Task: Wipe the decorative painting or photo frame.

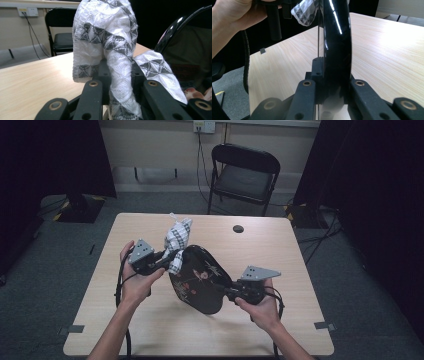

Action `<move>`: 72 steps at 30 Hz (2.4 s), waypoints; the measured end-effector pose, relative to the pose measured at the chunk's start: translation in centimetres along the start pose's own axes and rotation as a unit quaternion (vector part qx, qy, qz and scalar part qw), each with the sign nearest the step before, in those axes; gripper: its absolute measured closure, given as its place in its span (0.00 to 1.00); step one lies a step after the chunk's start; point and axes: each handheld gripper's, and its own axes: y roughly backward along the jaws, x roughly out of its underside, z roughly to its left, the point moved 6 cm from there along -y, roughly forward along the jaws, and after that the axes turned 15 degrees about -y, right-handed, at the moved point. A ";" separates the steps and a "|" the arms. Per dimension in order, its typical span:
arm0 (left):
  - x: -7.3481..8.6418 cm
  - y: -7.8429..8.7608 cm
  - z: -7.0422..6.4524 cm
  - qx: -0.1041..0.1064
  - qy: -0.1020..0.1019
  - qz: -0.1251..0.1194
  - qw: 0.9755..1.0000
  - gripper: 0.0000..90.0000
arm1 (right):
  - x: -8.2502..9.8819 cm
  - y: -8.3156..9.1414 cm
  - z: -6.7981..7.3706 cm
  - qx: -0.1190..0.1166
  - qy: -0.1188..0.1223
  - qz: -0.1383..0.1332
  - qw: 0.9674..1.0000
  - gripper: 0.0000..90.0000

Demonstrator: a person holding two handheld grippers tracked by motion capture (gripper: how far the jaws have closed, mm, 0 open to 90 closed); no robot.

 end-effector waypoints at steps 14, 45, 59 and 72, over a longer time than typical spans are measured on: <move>-0.1 0.1 -0.2 -0.003 -0.004 -0.008 1.000 0.86 | 0.0 -0.1 0.0 0.001 0.001 -0.001 1.000 0.90; -1.2 0.6 -0.8 0.006 -0.014 -0.021 1.000 0.86 | 0.0 0.0 -0.4 0.002 0.000 0.003 1.000 0.88; 2.0 -0.7 0.7 0.005 0.007 0.007 1.000 0.86 | -0.2 0.4 -0.8 0.014 0.004 0.000 1.000 0.88; 3.0 -1.0 0.9 -0.015 -0.005 0.035 0.999 0.86 | -0.2 0.4 -0.8 0.017 0.004 -0.002 1.000 0.88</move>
